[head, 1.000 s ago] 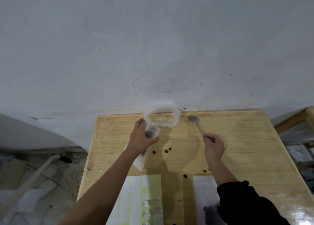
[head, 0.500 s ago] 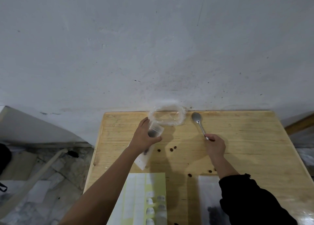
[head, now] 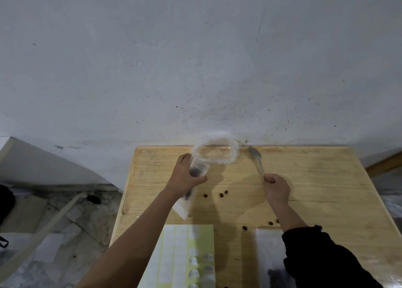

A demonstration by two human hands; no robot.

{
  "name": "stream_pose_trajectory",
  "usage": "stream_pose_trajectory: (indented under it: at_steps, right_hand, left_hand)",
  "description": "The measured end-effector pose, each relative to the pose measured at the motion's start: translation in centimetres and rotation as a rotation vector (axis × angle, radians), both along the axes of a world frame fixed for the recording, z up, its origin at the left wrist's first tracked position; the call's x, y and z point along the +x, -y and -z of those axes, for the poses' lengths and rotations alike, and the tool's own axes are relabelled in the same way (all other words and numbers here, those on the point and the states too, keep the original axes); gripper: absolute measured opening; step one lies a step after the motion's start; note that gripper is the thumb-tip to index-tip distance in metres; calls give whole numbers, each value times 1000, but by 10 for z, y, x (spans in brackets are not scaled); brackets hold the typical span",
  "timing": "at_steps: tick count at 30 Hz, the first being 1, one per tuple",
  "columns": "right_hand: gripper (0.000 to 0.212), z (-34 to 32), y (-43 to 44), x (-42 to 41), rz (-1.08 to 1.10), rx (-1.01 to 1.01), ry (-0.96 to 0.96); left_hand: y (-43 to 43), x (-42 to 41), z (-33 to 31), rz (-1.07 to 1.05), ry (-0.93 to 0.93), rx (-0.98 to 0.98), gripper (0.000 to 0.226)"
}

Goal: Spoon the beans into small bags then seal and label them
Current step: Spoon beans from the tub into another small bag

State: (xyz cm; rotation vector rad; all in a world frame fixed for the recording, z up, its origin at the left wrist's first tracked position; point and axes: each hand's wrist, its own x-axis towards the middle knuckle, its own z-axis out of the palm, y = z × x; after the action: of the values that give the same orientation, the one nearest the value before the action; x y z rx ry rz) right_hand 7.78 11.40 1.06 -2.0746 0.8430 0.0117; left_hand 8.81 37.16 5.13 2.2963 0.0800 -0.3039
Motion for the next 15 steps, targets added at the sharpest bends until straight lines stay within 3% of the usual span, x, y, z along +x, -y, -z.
stream_pose_trajectory:
  at_steps: [5, 10, 15]
  right_hand:
    - [26, -22, -18, 3, -153, -34, 233]
    - [26, -68, -78, 16, -506, 251, 292]
    - [37, -86, -114, 16, -601, 525, 267]
  left_hand:
    - [-2, -2, -22, -63, 103, -113, 79]
    - [5, -7, -52, -16, 83, -461, 87]
    - [18, -14, -78, 36, 125, -579, 58]
